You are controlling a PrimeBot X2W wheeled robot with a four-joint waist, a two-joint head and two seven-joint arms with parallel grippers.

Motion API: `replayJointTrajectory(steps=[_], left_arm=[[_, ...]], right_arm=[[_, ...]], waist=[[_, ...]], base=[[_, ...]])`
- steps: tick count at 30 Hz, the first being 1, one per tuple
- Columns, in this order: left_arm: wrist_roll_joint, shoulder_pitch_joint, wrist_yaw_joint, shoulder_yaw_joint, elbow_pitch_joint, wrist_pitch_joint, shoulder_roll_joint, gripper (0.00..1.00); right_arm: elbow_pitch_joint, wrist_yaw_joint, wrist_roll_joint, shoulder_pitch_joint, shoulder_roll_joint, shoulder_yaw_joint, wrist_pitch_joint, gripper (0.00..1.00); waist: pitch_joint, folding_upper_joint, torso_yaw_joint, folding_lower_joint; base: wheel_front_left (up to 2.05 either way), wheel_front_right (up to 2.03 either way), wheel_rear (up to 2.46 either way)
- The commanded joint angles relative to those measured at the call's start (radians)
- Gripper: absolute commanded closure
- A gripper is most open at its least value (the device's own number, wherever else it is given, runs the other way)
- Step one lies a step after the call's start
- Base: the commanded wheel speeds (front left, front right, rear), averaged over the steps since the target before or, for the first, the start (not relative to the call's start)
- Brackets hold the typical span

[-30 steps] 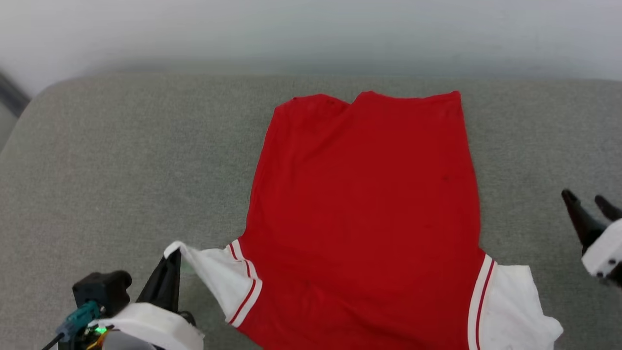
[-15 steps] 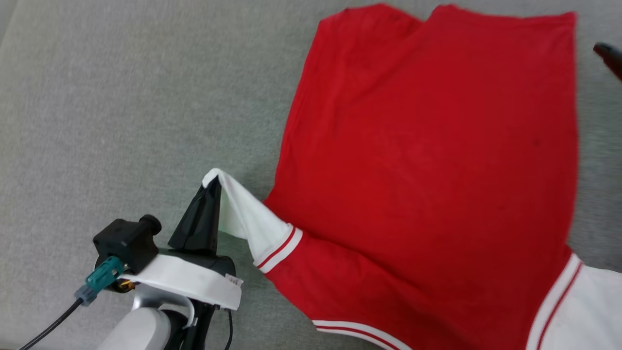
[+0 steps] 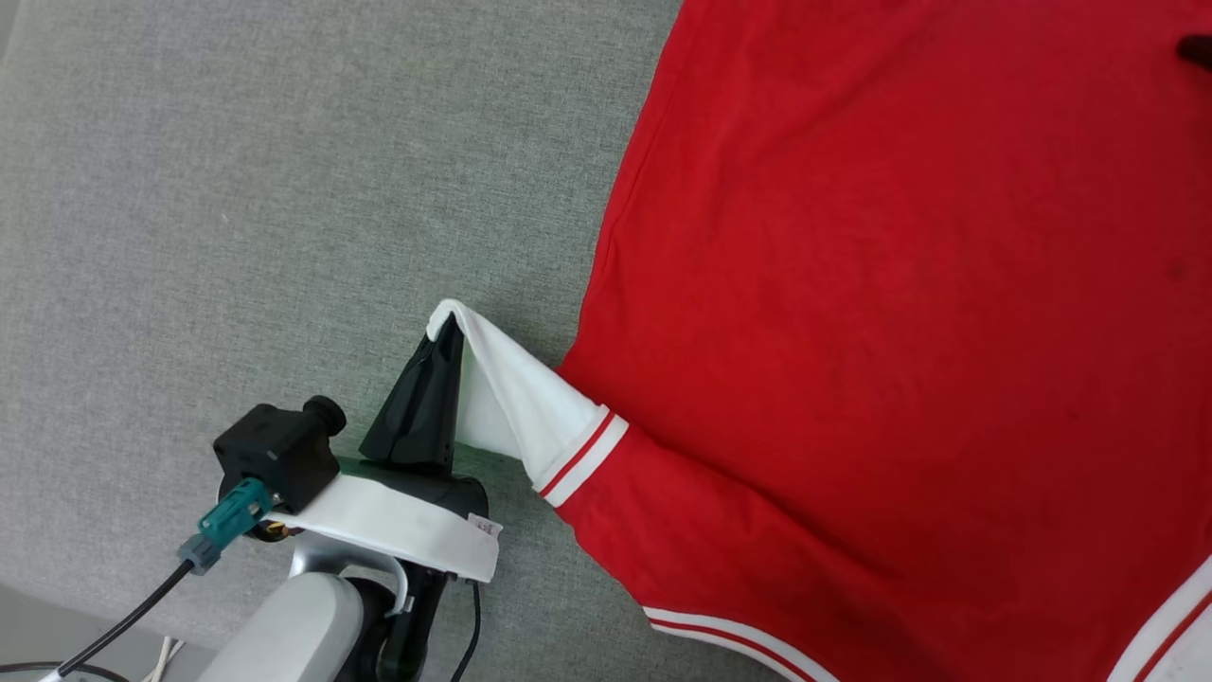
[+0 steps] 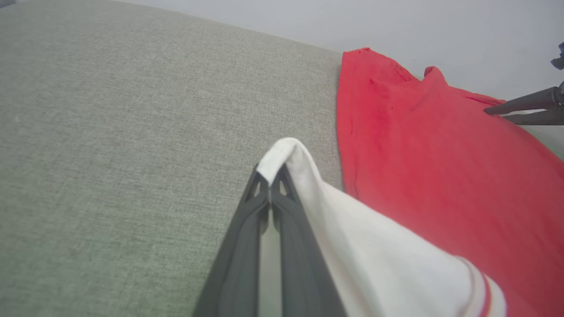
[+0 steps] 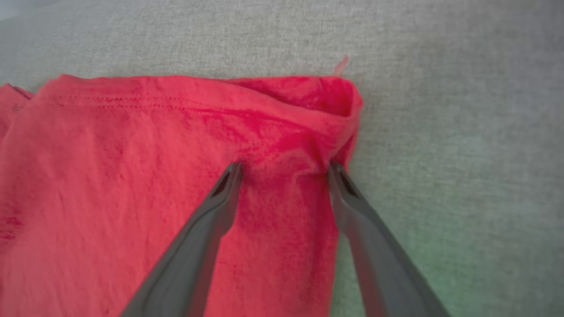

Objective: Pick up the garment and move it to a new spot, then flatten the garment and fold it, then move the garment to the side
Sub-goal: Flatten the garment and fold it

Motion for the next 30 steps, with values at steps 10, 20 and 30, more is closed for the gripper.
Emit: replayJointTrajectory(steps=[10,20,30], left_arm=[[-0.006,-0.012,-0.013,-0.014,0.031,-0.003,-0.007,1.0],[-0.044,0.083,0.026,0.018,0.086,0.019,0.039,1.0],[-0.095,0.233,0.097,0.092,0.085,0.042,0.121,1.0]], right_arm=[[-0.048,-0.001,-0.016,0.038,0.003,0.075,-0.04,1.0],[-0.189,-0.001,0.073,0.169,-0.131,0.267,-0.138,1.0],[-0.431,-0.001,0.199,0.611,-0.241,0.27,-0.088,1.0]], waist=[[-0.049,0.0,-0.005,-0.0001],[-0.248,0.0,-0.112,-0.0001],[-0.413,0.0,-0.27,-0.0001]], base=[[0.0,0.0,0.0],[0.0,0.0,0.0],[0.0,0.0,0.0]])
